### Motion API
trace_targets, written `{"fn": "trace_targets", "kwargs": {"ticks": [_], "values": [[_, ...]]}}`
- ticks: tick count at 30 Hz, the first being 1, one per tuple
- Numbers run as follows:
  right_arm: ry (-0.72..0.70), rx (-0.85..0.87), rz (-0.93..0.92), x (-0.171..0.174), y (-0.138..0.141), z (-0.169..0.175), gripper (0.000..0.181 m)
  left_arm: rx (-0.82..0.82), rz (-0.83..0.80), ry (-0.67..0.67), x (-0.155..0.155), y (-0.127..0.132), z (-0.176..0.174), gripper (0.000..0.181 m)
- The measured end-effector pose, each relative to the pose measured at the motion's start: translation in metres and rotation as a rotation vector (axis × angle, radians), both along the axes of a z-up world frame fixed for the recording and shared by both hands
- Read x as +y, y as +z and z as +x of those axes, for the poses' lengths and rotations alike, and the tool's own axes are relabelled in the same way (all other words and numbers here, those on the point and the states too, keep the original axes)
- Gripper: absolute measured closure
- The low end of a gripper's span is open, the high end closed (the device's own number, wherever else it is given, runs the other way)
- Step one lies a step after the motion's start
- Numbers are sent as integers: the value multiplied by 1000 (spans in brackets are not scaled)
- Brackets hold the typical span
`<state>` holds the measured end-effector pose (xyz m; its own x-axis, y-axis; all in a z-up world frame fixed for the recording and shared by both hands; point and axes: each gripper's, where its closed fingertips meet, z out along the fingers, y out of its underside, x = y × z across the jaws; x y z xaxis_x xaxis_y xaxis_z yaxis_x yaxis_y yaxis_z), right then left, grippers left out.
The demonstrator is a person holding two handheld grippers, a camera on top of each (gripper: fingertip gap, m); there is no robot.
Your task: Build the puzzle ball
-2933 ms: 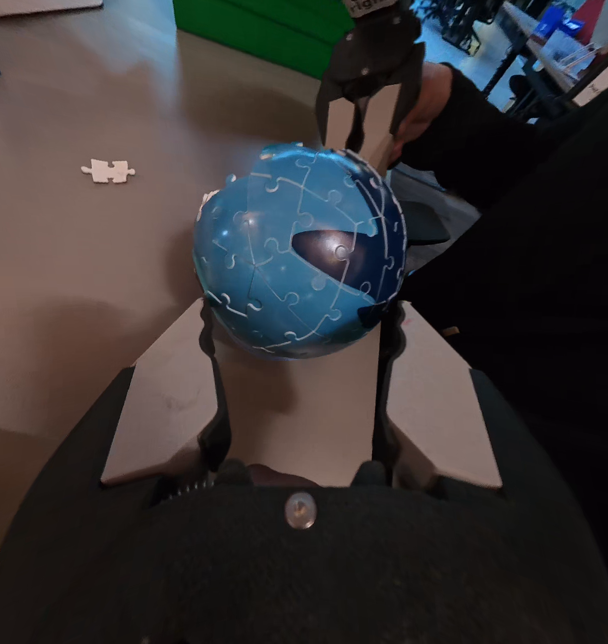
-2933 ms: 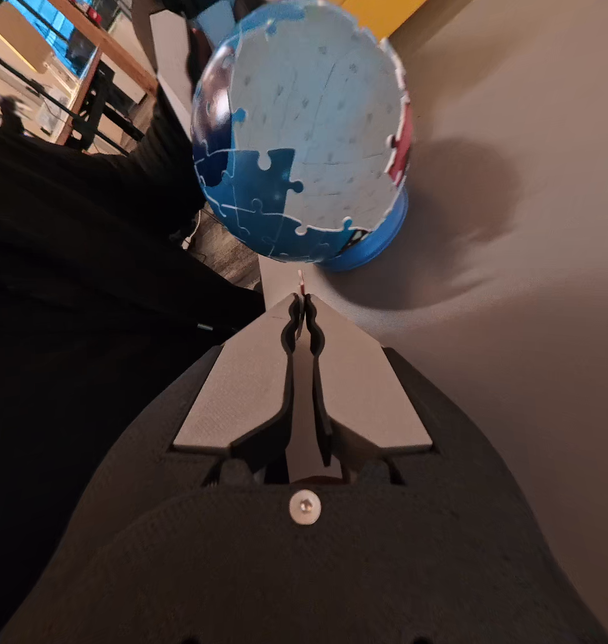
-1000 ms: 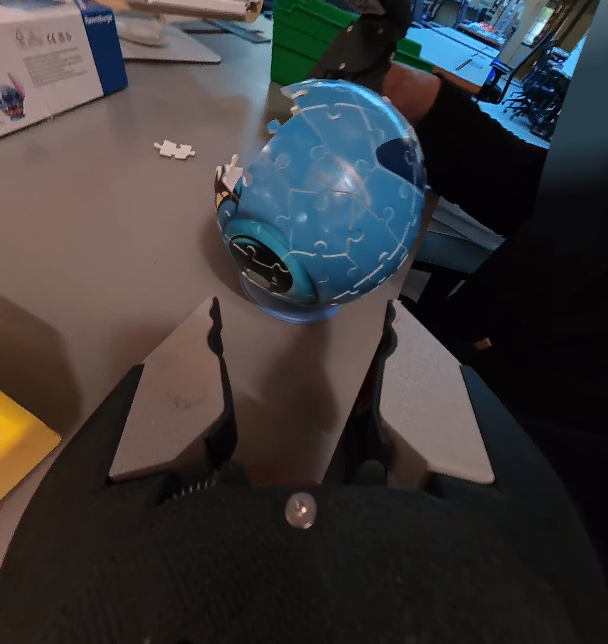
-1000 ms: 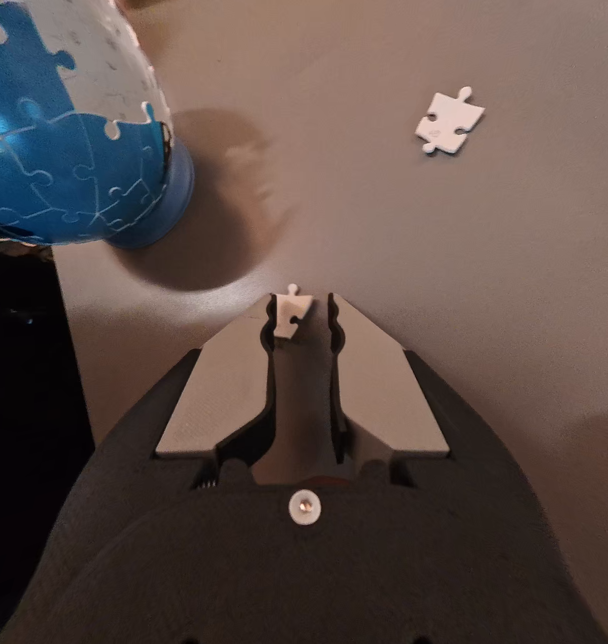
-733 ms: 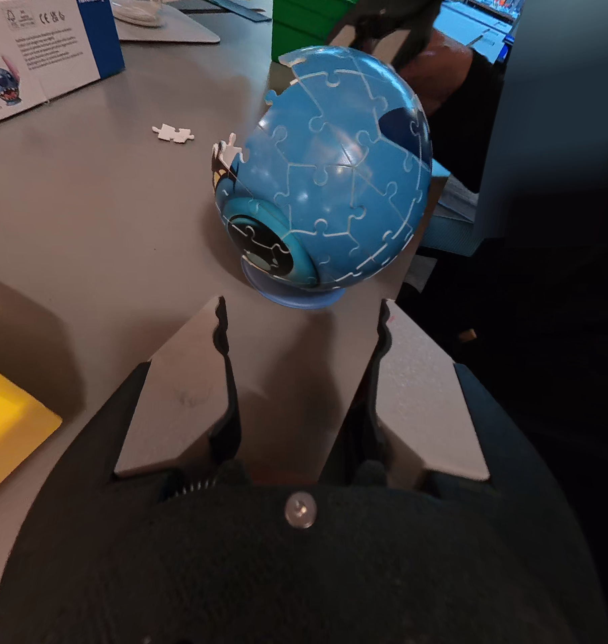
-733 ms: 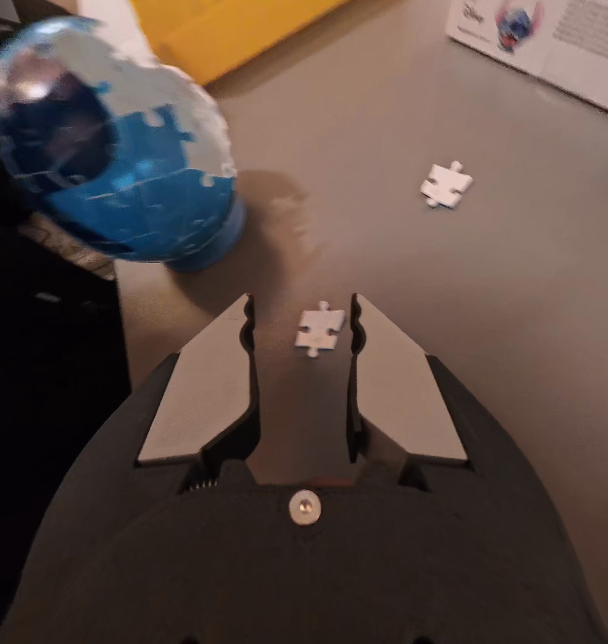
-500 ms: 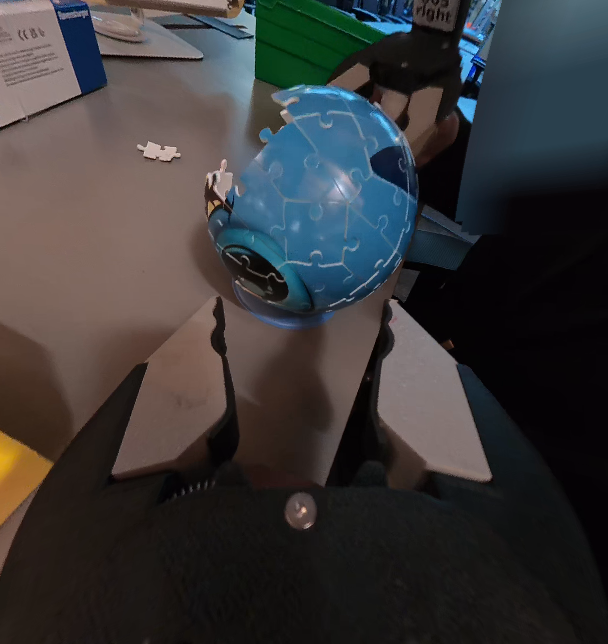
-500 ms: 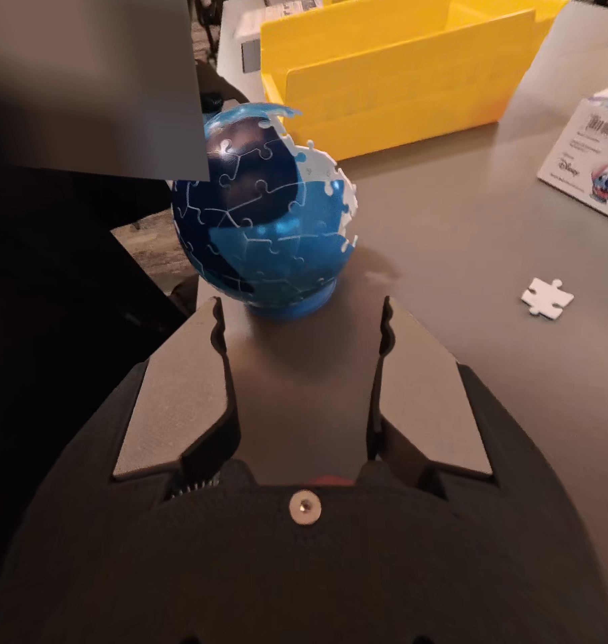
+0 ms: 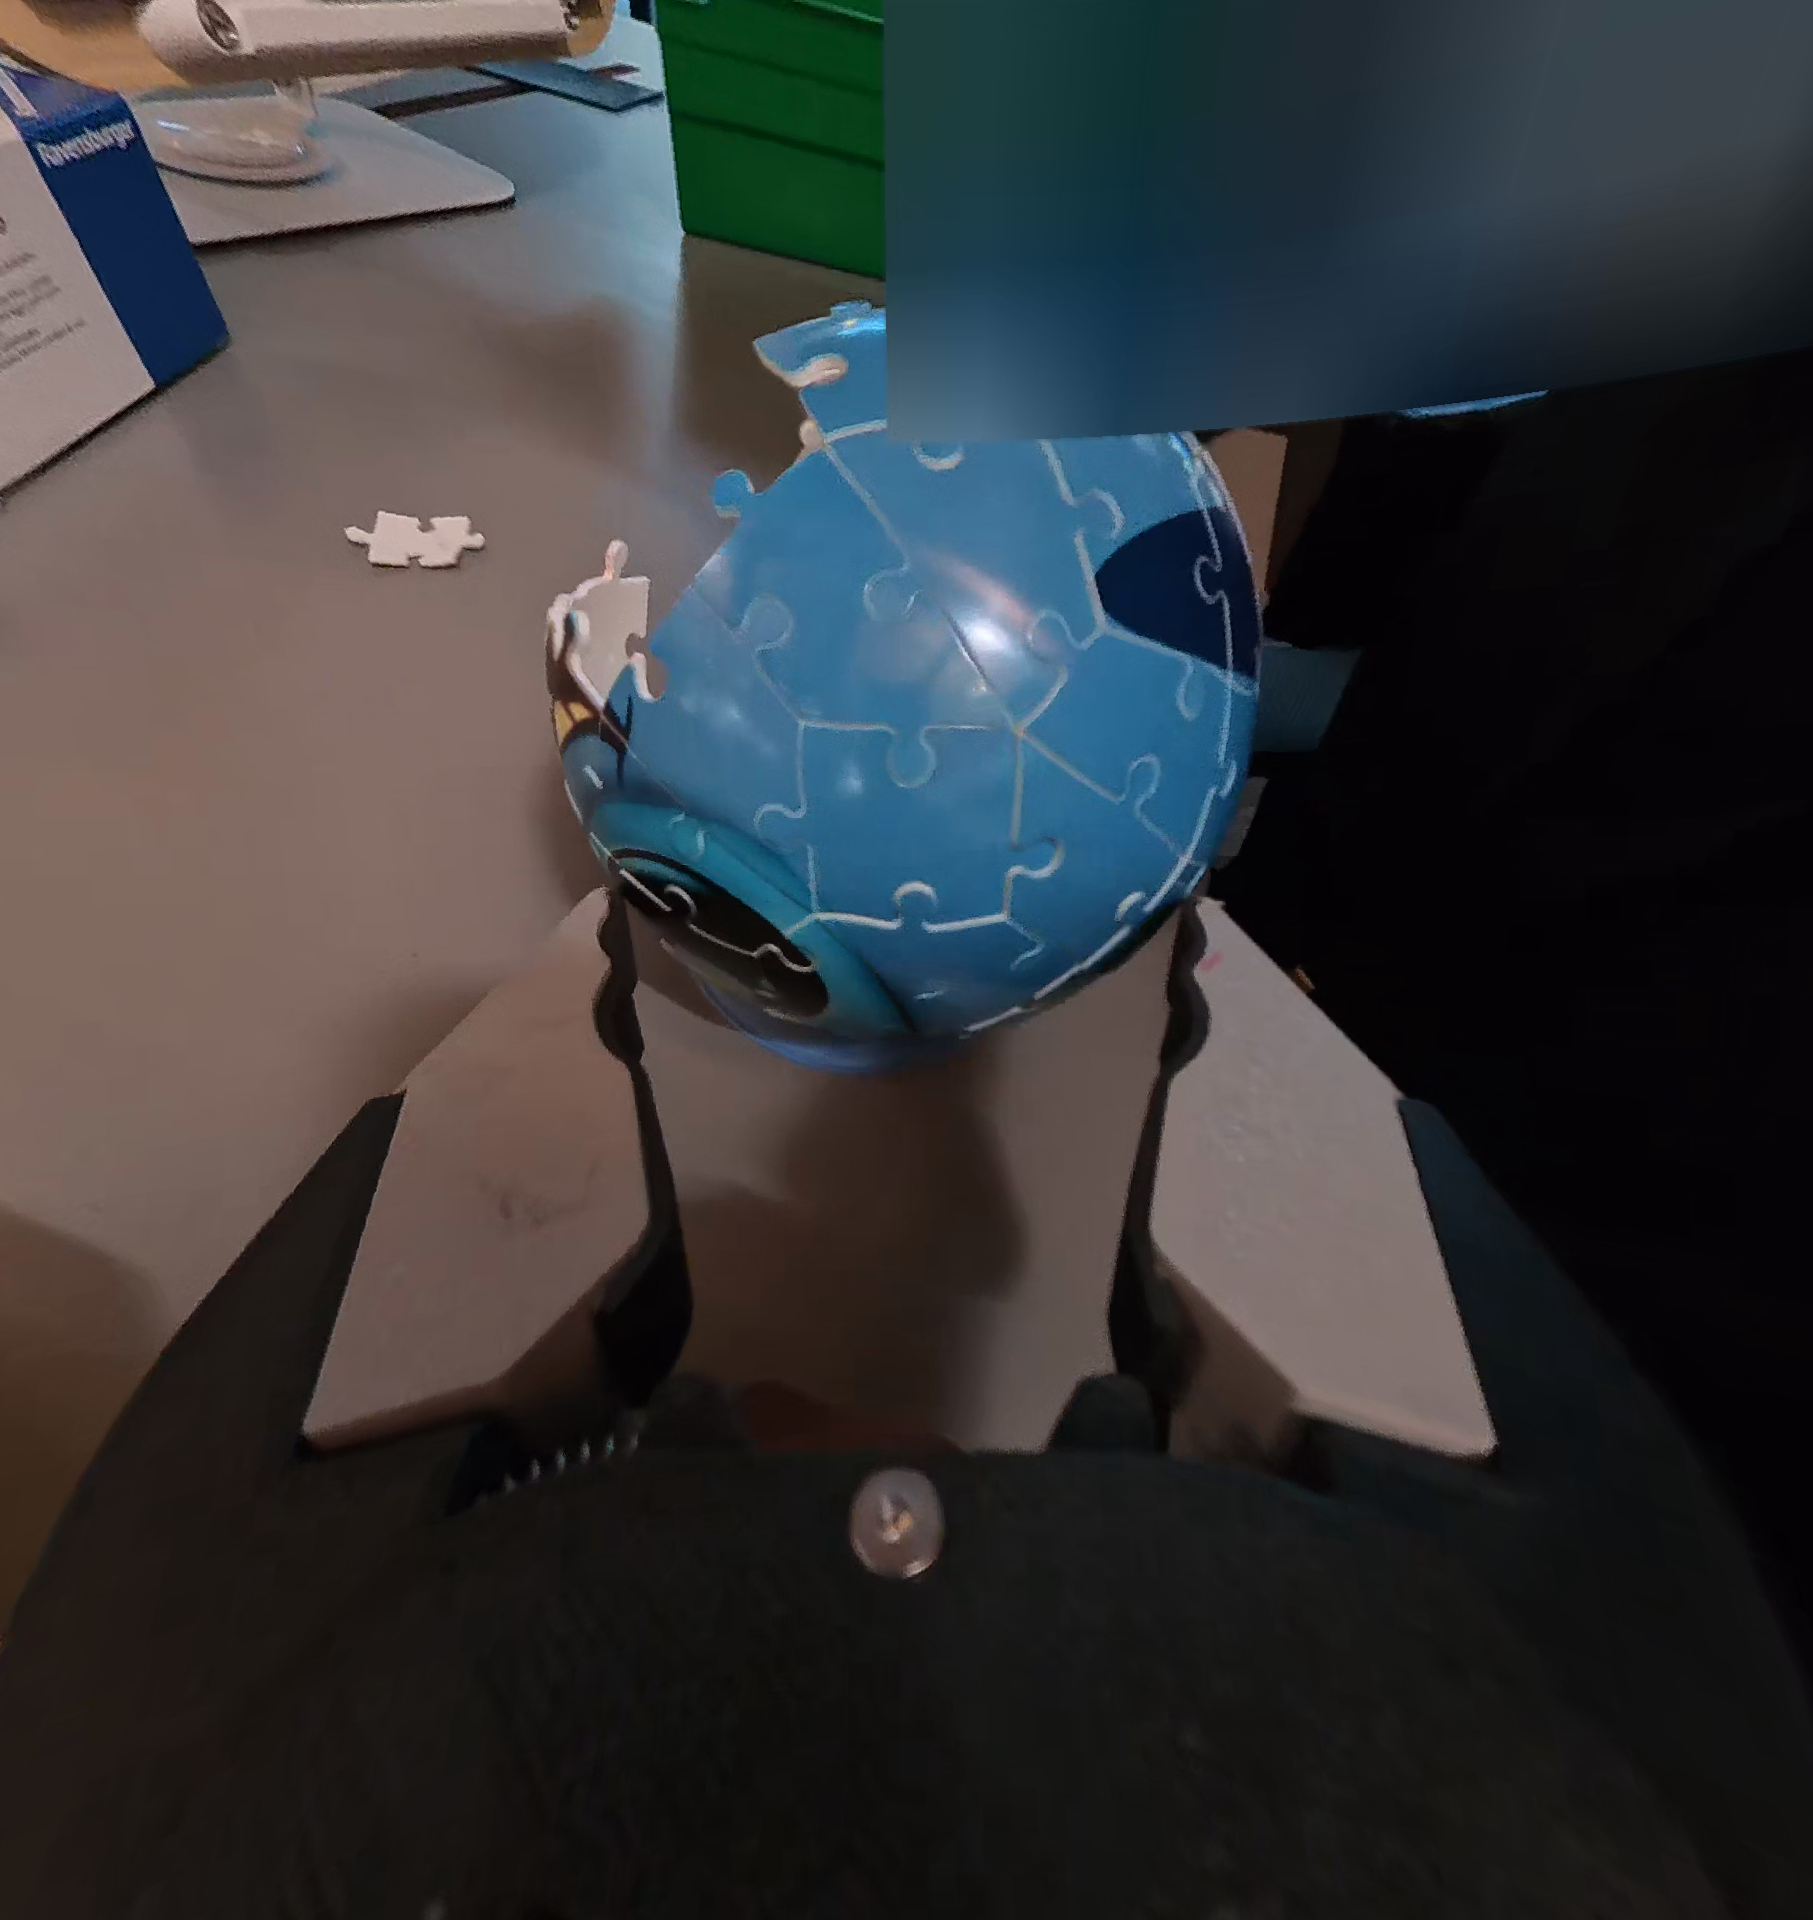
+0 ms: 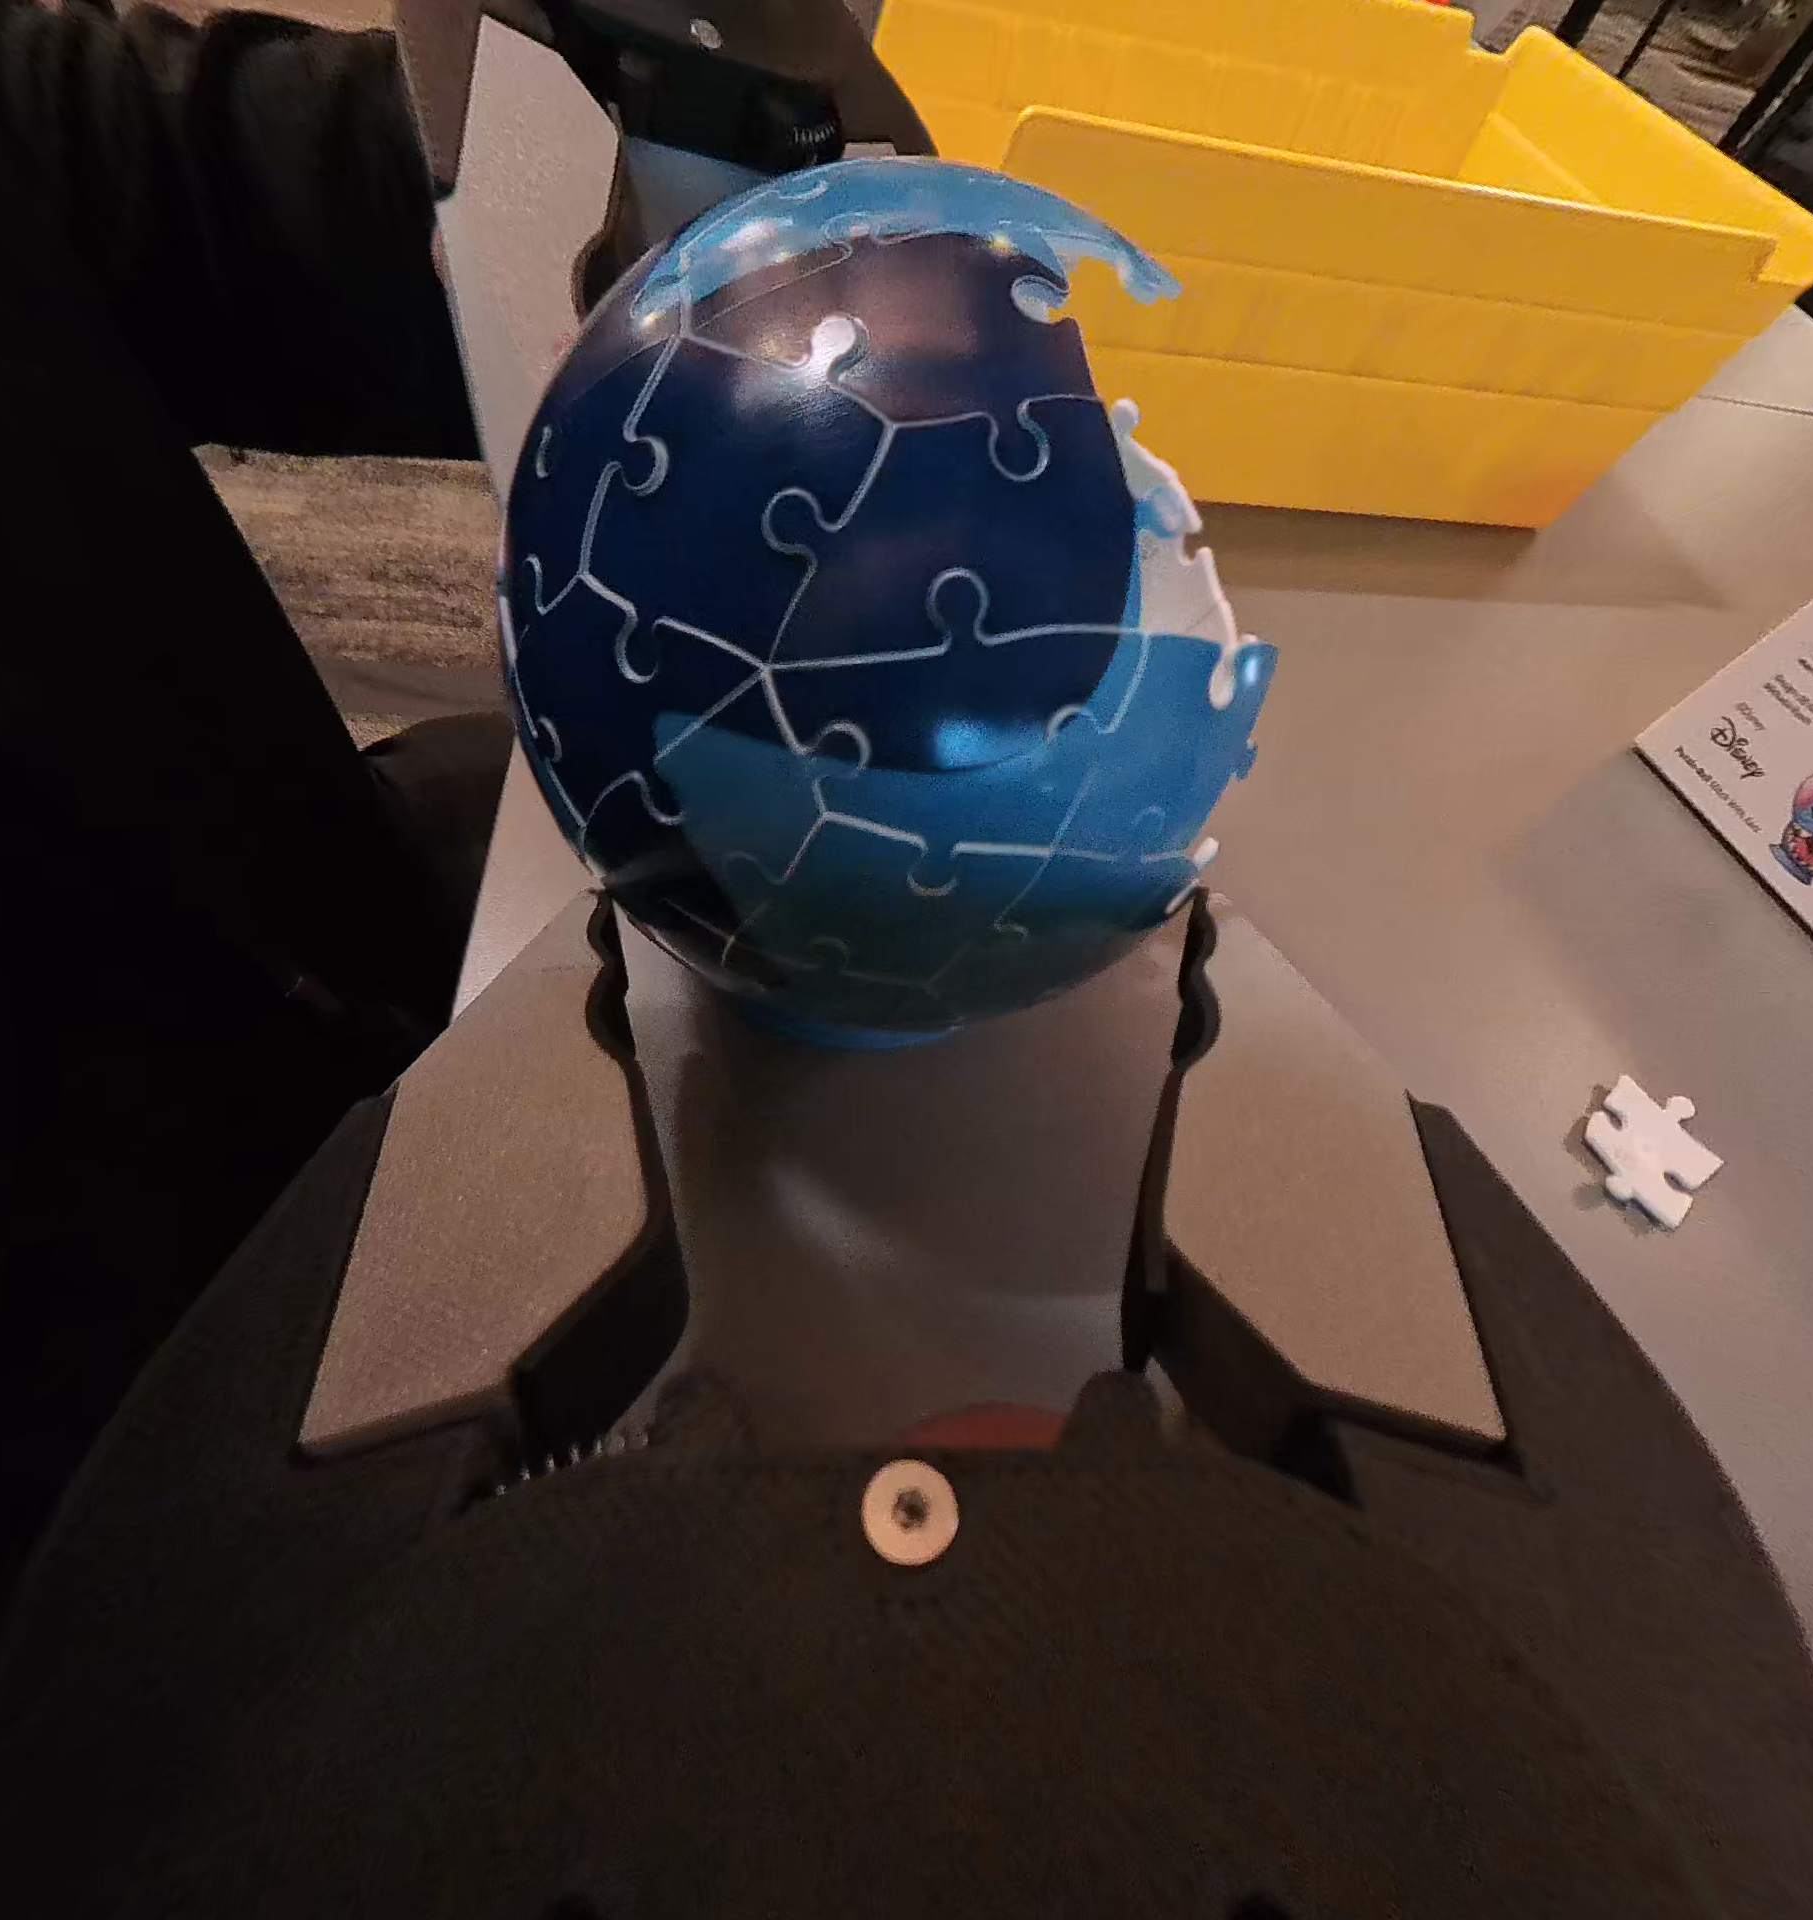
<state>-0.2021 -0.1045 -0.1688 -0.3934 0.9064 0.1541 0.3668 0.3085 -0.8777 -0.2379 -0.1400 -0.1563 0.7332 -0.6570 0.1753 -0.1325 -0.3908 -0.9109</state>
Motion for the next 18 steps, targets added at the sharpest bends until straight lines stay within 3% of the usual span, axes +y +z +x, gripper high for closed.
{"fn": "trace_targets", "kwargs": {"ticks": [8,18], "values": [[-19,-24,-85,10,4,-8,74,-58,-19,62,16,6,-4,76],[24,6,-87,-23,17,6,74,19,-38,134,-17,23,14,73]]}}
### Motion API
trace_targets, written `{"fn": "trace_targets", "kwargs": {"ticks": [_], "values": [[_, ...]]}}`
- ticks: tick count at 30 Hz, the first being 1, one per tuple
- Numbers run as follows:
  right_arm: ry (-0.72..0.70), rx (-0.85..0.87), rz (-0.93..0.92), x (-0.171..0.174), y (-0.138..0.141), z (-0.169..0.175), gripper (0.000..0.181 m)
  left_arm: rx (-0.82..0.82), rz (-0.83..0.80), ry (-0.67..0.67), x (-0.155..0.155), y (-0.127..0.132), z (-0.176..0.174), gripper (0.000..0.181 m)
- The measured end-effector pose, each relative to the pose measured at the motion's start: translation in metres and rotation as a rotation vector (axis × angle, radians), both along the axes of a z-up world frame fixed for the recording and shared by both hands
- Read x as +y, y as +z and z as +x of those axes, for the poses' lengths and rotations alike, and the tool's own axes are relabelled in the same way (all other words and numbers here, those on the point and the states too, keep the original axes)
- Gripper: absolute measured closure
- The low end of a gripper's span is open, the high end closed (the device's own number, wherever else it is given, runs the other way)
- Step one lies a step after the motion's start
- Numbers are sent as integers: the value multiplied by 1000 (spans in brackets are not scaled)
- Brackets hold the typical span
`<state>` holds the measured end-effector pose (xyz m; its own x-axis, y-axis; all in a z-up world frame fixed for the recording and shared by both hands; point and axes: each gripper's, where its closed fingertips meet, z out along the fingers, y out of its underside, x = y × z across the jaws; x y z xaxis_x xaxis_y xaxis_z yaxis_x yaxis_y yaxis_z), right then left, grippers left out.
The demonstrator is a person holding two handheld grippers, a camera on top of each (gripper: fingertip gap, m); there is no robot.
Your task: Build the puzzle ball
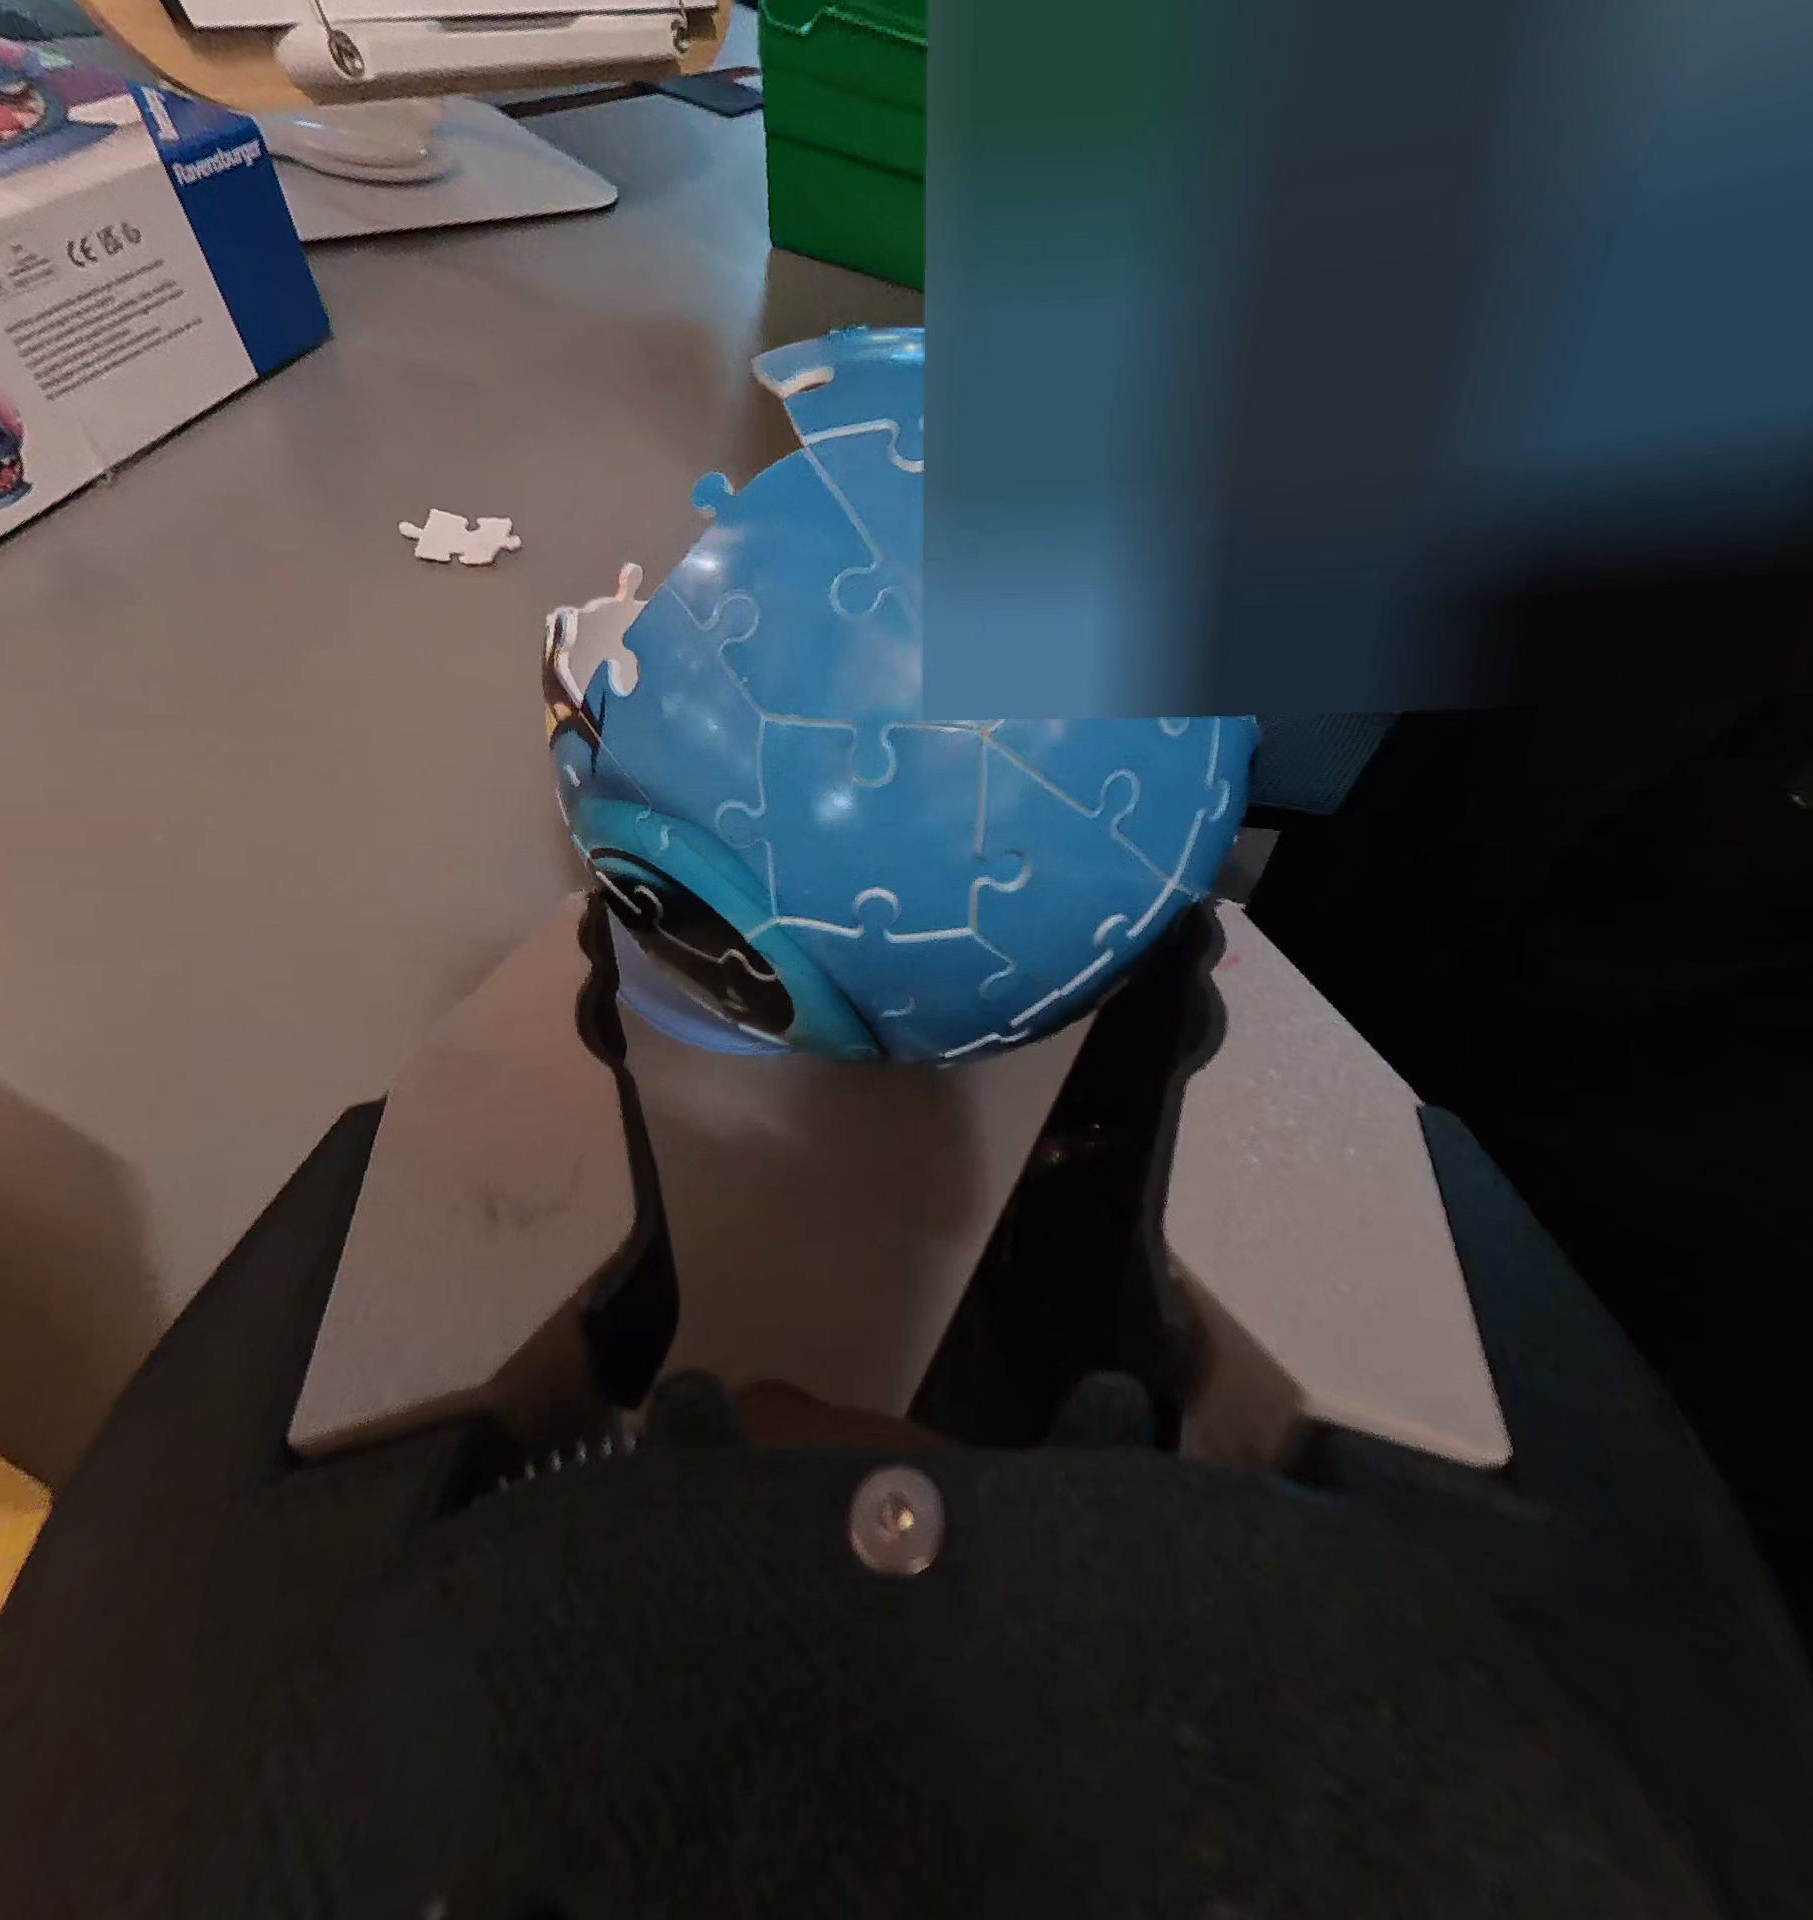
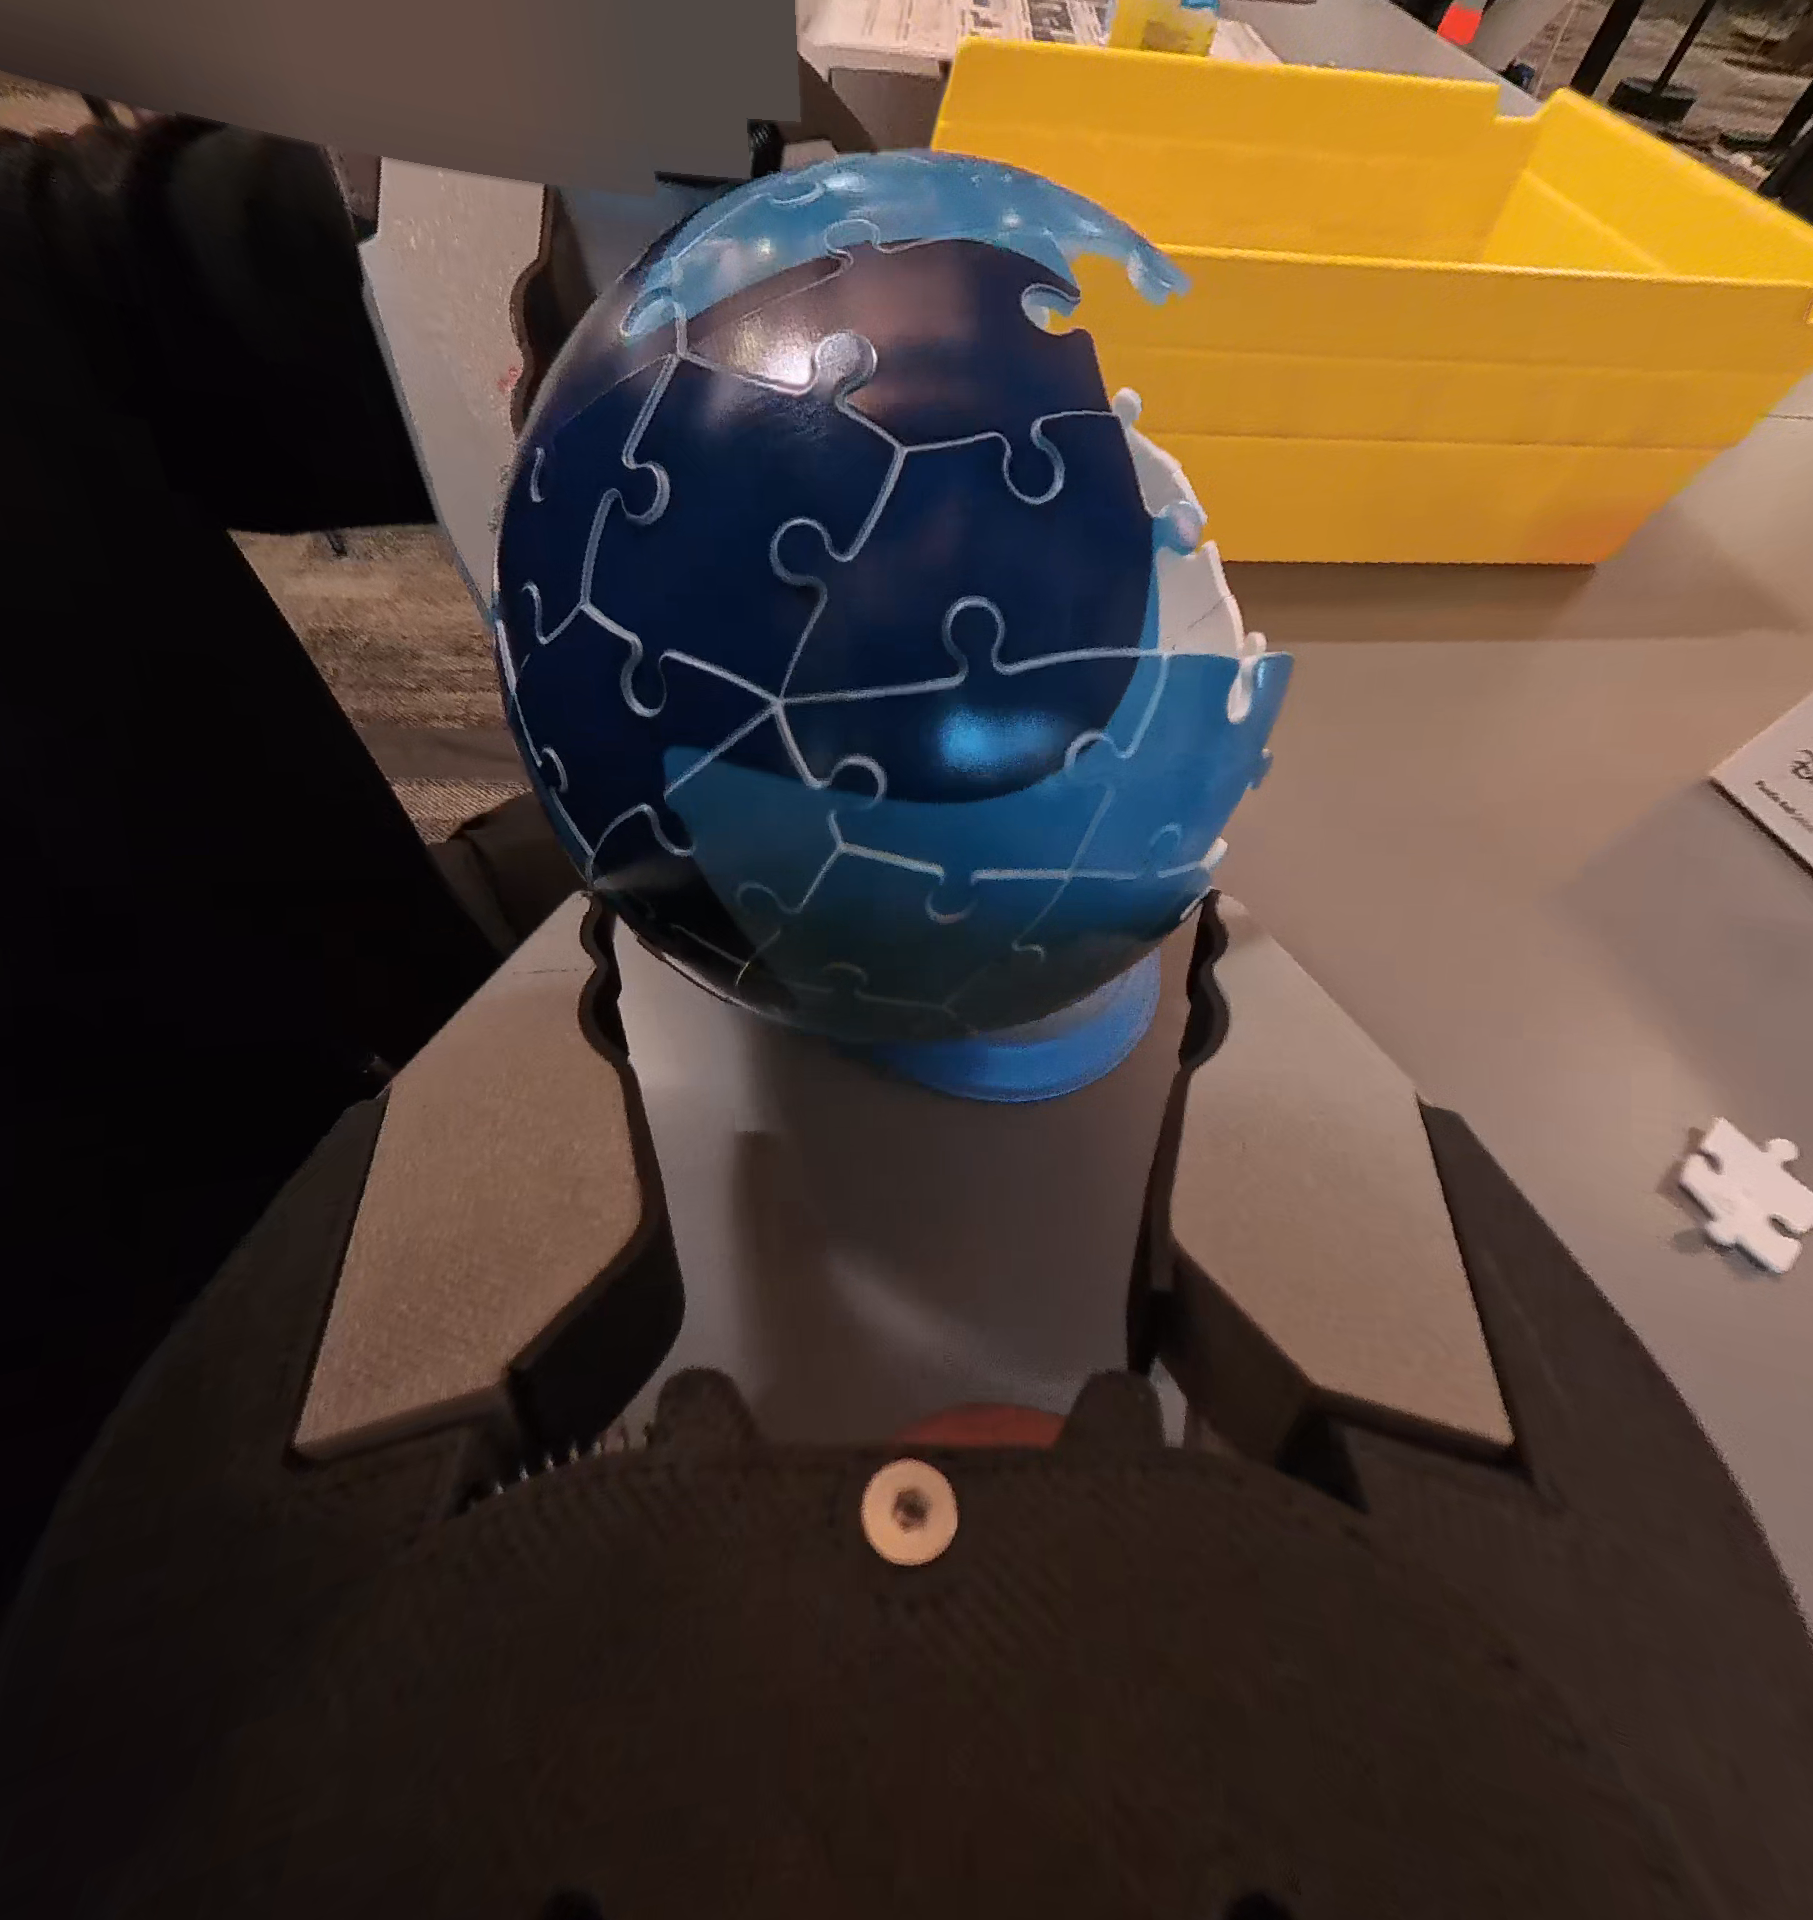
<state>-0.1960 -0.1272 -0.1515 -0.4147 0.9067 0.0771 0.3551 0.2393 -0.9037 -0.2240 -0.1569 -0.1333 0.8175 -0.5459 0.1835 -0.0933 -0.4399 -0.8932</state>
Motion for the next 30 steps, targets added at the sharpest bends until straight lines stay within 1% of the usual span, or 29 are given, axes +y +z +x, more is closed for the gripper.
{"fn": "trace_targets", "kwargs": {"ticks": [4,8,12,15,16,18,19,21,23,26,30], "values": [[31,-31,-16,-5,-12,0,74,53,-45,33,-6,-9,1,73],[66,-86,-144,-5,-14,-6,74,32,-119,74,-2,-13,-4,71],[113,-169,-245,-2,-16,-9,75,51,-142,69,0,-13,-12,74],[130,-180,-265,-1,-18,-9,75,74,-102,17,-3,-15,-14,77],[126,-176,-264,0,-17,-10,75,72,-91,-7,-4,-17,-15,79],[105,-146,-239,4,-15,-11,75,32,-62,-86,-10,-19,-12,69],[96,-136,-214,6,-15,-10,77,10,-38,-122,-12,-19,-12,68],[65,-110,-136,12,-16,-9,81,-18,5,-123,-8,-17,-21,78],[36,-94,-87,14,-19,-8,74,-31,31,-113,-3,-14,-29,77],[-3,-65,-97,20,-15,-9,76,20,54,-78,12,-16,-39,76],[-21,-44,-104,23,-12,-11,75,131,63,-101,22,-27,-36,71]]}}
